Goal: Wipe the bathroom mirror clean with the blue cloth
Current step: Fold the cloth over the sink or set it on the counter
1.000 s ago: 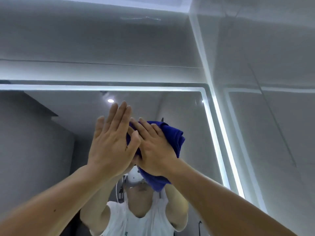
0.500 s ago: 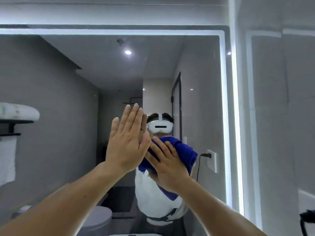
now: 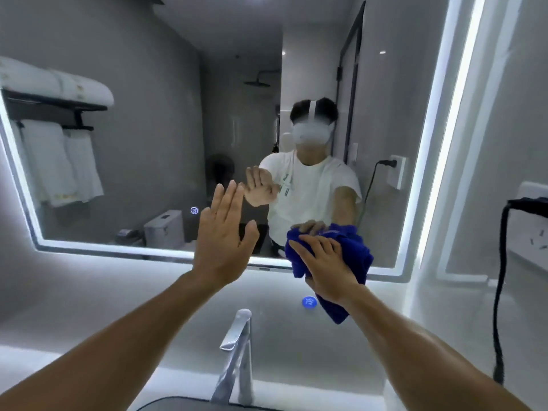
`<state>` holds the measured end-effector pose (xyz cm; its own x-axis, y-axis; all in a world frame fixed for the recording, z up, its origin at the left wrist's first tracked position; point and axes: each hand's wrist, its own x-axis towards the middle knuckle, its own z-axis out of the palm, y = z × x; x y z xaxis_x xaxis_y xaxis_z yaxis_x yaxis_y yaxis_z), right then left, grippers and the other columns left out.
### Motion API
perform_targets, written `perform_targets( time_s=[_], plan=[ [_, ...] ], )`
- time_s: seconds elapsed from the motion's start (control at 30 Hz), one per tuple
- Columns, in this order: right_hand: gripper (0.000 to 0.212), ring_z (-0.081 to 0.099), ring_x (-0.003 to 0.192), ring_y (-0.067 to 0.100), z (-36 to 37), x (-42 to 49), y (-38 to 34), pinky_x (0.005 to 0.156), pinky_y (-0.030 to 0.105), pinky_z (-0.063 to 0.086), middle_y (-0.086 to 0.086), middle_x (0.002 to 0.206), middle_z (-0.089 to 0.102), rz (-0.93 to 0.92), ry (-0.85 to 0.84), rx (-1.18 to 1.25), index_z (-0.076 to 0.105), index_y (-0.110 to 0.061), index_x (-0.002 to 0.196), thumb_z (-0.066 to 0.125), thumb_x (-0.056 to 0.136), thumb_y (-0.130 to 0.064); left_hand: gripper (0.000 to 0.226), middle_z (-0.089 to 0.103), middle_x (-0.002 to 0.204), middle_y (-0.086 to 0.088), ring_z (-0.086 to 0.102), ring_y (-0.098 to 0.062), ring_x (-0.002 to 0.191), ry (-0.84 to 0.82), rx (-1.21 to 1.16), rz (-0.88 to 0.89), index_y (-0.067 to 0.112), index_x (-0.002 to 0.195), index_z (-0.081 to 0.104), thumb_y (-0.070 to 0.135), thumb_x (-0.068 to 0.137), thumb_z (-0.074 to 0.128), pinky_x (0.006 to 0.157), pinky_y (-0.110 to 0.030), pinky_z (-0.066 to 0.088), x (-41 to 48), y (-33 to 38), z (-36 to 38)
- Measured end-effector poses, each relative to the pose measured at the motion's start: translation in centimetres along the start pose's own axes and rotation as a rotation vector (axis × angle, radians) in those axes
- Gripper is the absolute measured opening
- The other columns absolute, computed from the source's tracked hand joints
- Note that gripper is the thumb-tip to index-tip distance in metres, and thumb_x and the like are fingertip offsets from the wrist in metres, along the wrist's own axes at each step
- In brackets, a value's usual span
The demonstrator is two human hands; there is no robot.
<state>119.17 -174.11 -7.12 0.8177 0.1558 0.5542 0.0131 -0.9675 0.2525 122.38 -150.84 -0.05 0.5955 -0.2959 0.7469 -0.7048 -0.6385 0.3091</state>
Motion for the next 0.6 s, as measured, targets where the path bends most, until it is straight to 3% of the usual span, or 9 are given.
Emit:
perform_targets(
  time_s=[0.1, 0.17, 0.23, 0.27, 0.3, 0.37, 0.47, 0.57, 0.6],
  plan=[
    [0.071, 0.042, 0.128, 0.027, -0.3, -1.4, -3.4, 0.107, 0.044, 0.028, 0.005, 0.143, 0.044, 0.154, 0.146, 0.205, 0.043, -0.018, 0.144, 0.069, 0.077, -0.018, 0.065, 0.009, 0.164, 0.005, -0.001, -0.009, 0.15, -0.156, -0.226, -0.133, 0.018, 0.156, 0.017, 0.044, 0.098, 0.03, 0.122, -0.034, 0.006, -3.0, -1.1, 0.6],
    [0.073, 0.04, 0.126, 0.024, -1.3, -1.8, -6.2, 0.106, 0.041, 0.027, 0.005, 0.142, 0.046, 0.25, 0.281, 0.356, 0.044, -0.015, 0.142, 0.072, 0.075, -0.016, 0.048, 0.026, 0.159, 0.007, 0.016, -0.012, 0.148, -0.37, -0.455, -0.278, 0.03, 0.15, 0.034, 0.038, 0.103, 0.04, 0.113, -0.027, 0.016, -4.6, -1.3, 0.6],
    [0.074, 0.041, 0.125, 0.023, -2.3, -2.2, -9.5, 0.105, 0.037, 0.027, 0.005, 0.14, 0.048, 0.294, 0.338, 0.433, 0.043, -0.014, 0.141, 0.073, 0.073, -0.015, 0.026, 0.056, 0.128, 0.021, 0.046, -0.01, 0.128, -0.562, -0.745, -0.389, 0.051, 0.112, 0.065, 0.035, 0.1, 0.048, 0.101, -0.027, 0.034, -6.0, -1.3, 0.3],
    [0.074, 0.043, 0.124, 0.023, -2.6, -2.5, -11.0, 0.104, 0.036, 0.027, 0.005, 0.138, 0.049, 0.306, 0.344, 0.454, 0.043, -0.013, 0.14, 0.073, 0.073, -0.015, 0.019, 0.064, 0.111, 0.027, 0.056, -0.007, 0.114, -0.601, -0.841, -0.424, 0.05, 0.098, 0.068, 0.038, 0.094, 0.053, 0.093, -0.028, 0.042, -6.8, -1.5, 0.0],
    [0.073, 0.045, 0.122, 0.024, -2.8, -3.1, -12.5, 0.105, 0.036, 0.028, 0.006, 0.137, 0.05, 0.312, 0.348, 0.48, 0.043, -0.012, 0.14, 0.073, 0.074, -0.016, 0.018, 0.069, 0.102, 0.024, 0.062, -0.006, 0.103, -0.627, -0.901, -0.445, 0.044, 0.1, 0.068, 0.041, 0.086, 0.058, 0.087, -0.03, 0.047, -7.6, -1.8, -0.1],
    [0.07, 0.047, 0.122, 0.022, -3.1, -4.5, -15.0, 0.107, 0.039, 0.034, 0.004, 0.136, 0.051, 0.315, 0.345, 0.576, 0.043, -0.011, 0.139, 0.072, 0.076, -0.019, 0.042, 0.073, 0.1, 0.007, 0.068, -0.013, 0.096, -0.631, -0.925, -0.488, 0.025, 0.113, 0.064, 0.04, 0.074, 0.063, 0.085, -0.037, 0.054, -9.2, -3.0, -0.1],
    [0.075, 0.045, 0.123, 0.012, -3.0, -6.3, -17.9, 0.105, 0.043, 0.039, -0.003, 0.137, 0.049, 0.292, 0.262, 0.713, 0.035, -0.024, 0.14, 0.073, 0.075, -0.023, 0.032, 0.073, 0.095, -0.014, 0.07, -0.027, 0.086, -0.633, -1.01, -0.592, 0.003, 0.104, 0.064, 0.021, 0.078, 0.065, 0.076, -0.036, 0.058, -11.5, -4.9, -0.2],
    [0.077, 0.034, 0.119, -0.017, -3.3, -7.2, -19.1, 0.097, 0.013, 0.034, -0.035, 0.133, 0.038, 0.32, 0.169, 0.818, 0.028, -0.045, 0.135, 0.072, 0.071, -0.048, 0.016, 0.071, 0.081, -0.013, 0.068, -0.019, 0.068, -0.633, -1.126, -0.67, -0.004, 0.098, 0.063, 0.001, 0.087, 0.052, 0.058, -0.025, 0.053, -13.1, -5.9, -0.3],
    [0.078, 0.029, 0.119, -0.023, -3.2, -7.6, -19.0, 0.096, 0.01, 0.03, -0.044, 0.131, 0.031, 0.323, 0.151, 0.837, 0.026, -0.051, 0.133, 0.07, 0.069, -0.055, 0.016, 0.07, 0.076, -0.011, 0.066, -0.017, 0.062, -0.623, -1.173, -0.694, -0.004, 0.095, 0.062, -0.002, 0.087, 0.048, 0.053, -0.024, 0.052, -13.4, -6.0, -0.4]
  ],
)
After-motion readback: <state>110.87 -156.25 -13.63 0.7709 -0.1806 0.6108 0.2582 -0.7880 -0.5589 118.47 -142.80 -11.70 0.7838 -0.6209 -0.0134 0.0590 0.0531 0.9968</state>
